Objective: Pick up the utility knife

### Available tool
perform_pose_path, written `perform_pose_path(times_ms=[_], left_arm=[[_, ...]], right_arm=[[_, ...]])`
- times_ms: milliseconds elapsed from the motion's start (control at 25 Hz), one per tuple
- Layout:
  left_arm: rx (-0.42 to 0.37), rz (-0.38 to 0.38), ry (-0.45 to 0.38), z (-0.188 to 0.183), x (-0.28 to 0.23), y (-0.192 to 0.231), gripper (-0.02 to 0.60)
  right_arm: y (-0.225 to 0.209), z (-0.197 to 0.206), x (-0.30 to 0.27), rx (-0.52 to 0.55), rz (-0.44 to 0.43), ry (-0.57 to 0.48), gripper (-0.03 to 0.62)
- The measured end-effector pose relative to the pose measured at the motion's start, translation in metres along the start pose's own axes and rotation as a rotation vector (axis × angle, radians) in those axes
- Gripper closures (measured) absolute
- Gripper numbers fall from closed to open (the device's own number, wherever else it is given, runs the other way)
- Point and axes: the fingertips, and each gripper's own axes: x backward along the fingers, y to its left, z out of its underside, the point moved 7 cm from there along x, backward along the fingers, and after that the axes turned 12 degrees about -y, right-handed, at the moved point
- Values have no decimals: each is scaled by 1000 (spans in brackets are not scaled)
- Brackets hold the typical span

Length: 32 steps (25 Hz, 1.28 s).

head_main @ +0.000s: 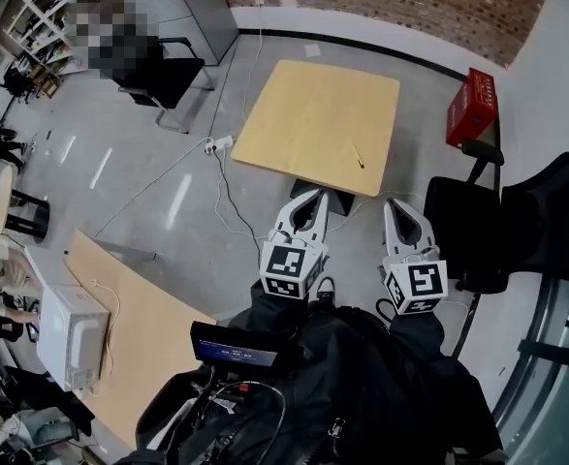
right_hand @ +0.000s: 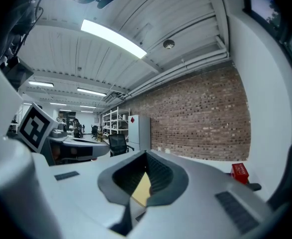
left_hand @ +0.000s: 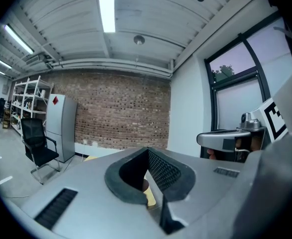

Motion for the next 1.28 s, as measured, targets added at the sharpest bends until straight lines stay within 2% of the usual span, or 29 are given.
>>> perform_pose_path(times_ms=[360,880,1280], left_arm=[[49,23,18,16,-31,43,581],[102,47,63,36,-51,59,581],[92,-14,94,51,-77,74,581]], right_arm=[[0,16,-43,0,34,32,589],[-4,35,-69,28,38,129,591],[-27,59,-106,0,-17,167,589]])
